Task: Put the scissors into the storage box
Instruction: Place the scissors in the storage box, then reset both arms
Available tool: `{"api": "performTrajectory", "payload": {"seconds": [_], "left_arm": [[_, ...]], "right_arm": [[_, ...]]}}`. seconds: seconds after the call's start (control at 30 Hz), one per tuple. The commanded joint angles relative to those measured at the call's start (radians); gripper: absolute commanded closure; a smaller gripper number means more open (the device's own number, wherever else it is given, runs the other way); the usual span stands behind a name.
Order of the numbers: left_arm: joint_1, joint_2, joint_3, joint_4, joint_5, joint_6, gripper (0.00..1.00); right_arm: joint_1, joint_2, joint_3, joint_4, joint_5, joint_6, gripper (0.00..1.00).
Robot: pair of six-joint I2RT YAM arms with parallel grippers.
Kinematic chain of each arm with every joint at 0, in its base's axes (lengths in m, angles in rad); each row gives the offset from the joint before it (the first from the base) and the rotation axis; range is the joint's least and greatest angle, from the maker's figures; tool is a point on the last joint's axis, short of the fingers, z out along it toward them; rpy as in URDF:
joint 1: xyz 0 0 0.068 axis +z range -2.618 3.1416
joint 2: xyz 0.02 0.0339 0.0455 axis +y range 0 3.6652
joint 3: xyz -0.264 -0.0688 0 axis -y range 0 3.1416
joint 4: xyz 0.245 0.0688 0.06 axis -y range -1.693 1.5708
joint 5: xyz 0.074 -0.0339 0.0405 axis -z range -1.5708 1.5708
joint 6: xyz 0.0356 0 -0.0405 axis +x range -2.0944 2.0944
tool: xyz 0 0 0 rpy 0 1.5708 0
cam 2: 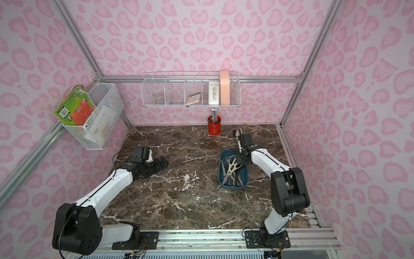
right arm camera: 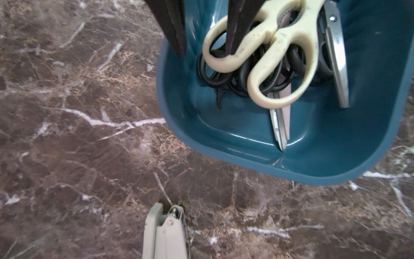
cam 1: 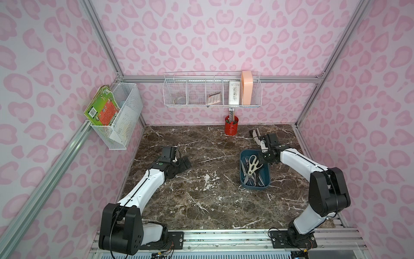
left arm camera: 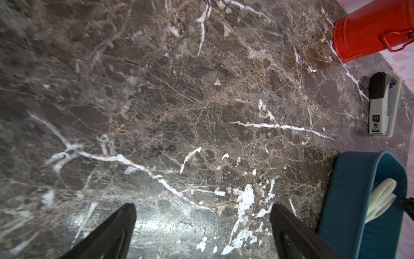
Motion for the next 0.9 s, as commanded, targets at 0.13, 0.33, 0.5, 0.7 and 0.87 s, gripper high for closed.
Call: {"api": "performTrajectory", "payload": {"seconds": [0.13,0.33,0.5,0.7,0.87], "left_arm": [[0.019,-0.075,-0.020,0.102,-0.171,0.175,0.01],[0.081,-0.048,-0.096,0.287,-0.232,0.306,0.01],[0.138,0.040,-0.184,0.504,-0.270,0.380,0.01],[0.164,0.083,-0.249,0.677,-0.277,0.481,0.02],[0.163,0.138,-0.316,0.864,-0.244,0.544,0.02]], "right_arm": [[-0.111,-0.180,-0.072,0.176,0.016,0.047,0.63],[-0.268,-0.314,-0.394,0.607,0.029,0.007,0.63],[-0.299,-0.308,-0.694,1.101,0.097,-0.040,0.65],[-0.301,-0.221,-0.953,1.739,-0.045,-0.078,0.65],[-0.301,-0.075,-1.038,2.033,-0.097,-0.099,0.63]]}}
